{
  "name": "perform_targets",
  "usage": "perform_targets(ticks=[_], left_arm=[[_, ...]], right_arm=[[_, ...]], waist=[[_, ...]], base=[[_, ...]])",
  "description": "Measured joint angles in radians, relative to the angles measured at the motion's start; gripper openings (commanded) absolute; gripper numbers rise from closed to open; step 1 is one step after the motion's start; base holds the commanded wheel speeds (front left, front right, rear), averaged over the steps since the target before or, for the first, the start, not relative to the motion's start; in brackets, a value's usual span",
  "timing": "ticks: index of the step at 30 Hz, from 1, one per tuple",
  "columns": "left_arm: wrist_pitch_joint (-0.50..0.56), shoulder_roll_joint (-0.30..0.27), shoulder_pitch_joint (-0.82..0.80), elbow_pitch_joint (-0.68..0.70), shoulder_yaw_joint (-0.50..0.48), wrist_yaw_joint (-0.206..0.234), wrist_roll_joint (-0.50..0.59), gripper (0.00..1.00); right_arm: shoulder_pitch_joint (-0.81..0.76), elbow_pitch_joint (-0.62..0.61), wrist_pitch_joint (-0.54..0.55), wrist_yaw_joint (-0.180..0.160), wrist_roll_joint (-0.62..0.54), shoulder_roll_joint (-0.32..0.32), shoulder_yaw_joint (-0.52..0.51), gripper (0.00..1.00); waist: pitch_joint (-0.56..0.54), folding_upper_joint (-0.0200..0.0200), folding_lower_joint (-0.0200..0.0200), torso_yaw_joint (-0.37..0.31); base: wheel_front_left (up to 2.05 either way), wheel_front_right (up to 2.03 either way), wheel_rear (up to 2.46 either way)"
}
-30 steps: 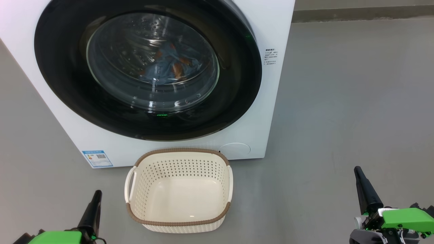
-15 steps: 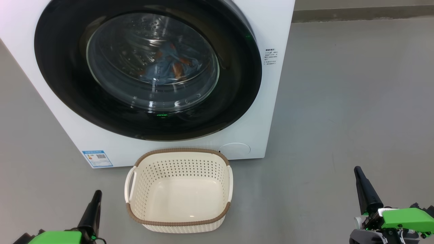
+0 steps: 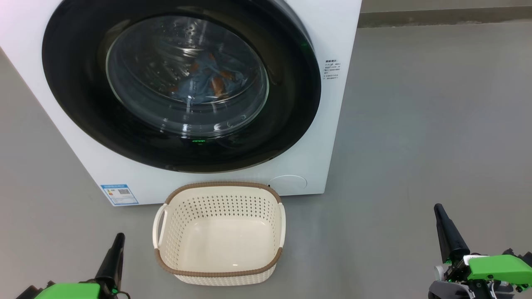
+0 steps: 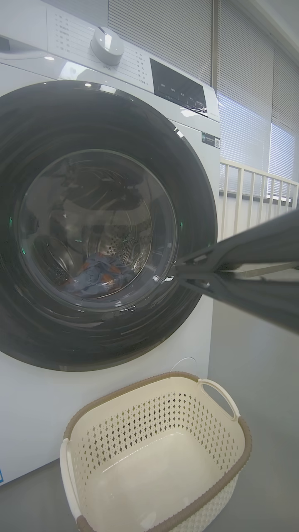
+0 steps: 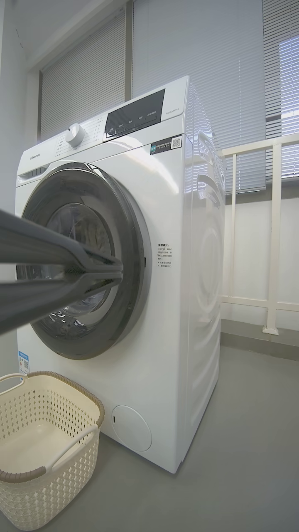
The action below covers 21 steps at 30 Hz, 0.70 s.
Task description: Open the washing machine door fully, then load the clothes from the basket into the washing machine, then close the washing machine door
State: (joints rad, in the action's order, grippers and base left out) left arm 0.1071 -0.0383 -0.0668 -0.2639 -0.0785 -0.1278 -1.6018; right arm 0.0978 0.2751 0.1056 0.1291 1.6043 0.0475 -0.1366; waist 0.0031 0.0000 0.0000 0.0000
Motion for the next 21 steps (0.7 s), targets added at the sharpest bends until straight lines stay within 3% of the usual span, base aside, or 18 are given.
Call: perform_targets(ticks=[21], left_arm=[[0.0,0.0,0.0,0.0,0.0,0.0,0.0,0.0]], right_arm=[[0.0,0.0,0.0,0.0,0.0,0.0,0.0,0.0]], waist=[[0.0,0.0,0.0,0.0]], base=[[0.0,0.0,0.0]])
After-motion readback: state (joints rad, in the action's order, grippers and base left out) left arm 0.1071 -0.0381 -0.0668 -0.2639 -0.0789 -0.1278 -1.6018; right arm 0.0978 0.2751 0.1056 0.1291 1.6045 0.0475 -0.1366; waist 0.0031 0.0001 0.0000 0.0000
